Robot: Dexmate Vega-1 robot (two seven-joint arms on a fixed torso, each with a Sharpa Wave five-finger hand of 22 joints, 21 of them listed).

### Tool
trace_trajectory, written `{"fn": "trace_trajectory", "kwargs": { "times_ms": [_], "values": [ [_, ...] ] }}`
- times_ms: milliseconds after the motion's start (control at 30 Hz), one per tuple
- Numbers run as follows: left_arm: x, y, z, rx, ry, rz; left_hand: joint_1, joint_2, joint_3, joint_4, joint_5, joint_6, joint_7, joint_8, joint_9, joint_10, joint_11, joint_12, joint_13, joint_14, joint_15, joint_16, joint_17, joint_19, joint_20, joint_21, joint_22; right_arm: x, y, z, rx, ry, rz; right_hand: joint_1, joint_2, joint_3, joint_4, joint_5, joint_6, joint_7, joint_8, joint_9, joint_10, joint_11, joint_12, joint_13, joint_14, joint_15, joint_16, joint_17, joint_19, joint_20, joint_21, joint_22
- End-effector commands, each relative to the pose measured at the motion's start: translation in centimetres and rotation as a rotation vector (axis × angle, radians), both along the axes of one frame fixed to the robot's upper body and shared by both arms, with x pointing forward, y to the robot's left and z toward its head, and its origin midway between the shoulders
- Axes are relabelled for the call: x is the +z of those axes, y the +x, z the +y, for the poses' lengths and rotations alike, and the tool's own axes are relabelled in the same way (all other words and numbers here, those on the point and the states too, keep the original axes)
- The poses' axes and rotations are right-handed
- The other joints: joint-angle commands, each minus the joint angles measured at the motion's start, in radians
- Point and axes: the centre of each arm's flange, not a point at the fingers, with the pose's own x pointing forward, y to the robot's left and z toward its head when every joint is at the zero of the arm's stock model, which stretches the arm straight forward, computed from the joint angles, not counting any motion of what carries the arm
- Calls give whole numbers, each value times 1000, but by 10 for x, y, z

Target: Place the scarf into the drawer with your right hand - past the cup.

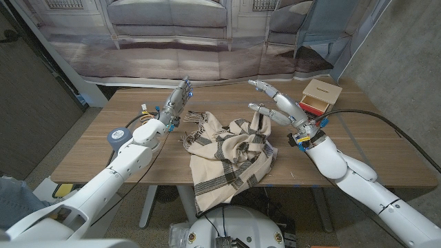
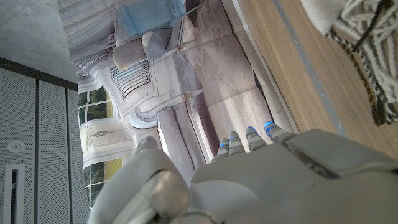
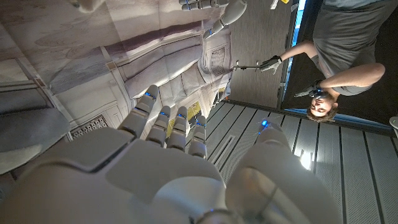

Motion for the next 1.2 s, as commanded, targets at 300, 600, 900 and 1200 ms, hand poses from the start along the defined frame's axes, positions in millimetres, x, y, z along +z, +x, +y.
{"fn": "trace_trajectory", "kwargs": {
  "times_ms": [300,600,900,1200],
  "values": [
    [-4,0,6,7,-7,9,8,7,-5,1,8,5,1,-3,2,0,-1,-4,3,4,-4,-2,2,1,8,-4,2,0,-3,8,-115,-89,-78,14,-21,-2,-15,19,-15,2,-2,5,-4,3,-4,4,11,-4,0,2,35,10,14,0],
    [0,-2,2,8,6,5,9,8,-6,1,8,6,1,-4,2,0,-1,-5,3,4,-4,-3,2,1,9,-5,2,-2,-5,10,-139,-135,-98,21,-28,-4,-19,26,-28,2,-6,5,-8,4,-5,4,19,-6,2,3,53,11,18,-1],
    [4,-4,-1,9,17,-1,10,9,-8,1,7,8,0,-4,2,2,-3,-5,3,4,-1,-3,2,1,9,-5,2,-4,-10,13,-175,-180,-127,27,-36,-7,-23,37,-29,-9,-3,5,-19,7,-9,4,20,-8,1,3,68,15,19,-1],
    [6,-2,-4,1,20,-1,11,11,-10,1,7,10,1,-4,2,3,-2,-5,3,5,-1,-3,2,1,9,-6,2,-6,-9,14,-187,-200,-131,36,-41,-7,-26,48,-38,-9,-5,6,-32,12,-13,5,27,-2,2,3,81,15,20,-2]
  ]
}}
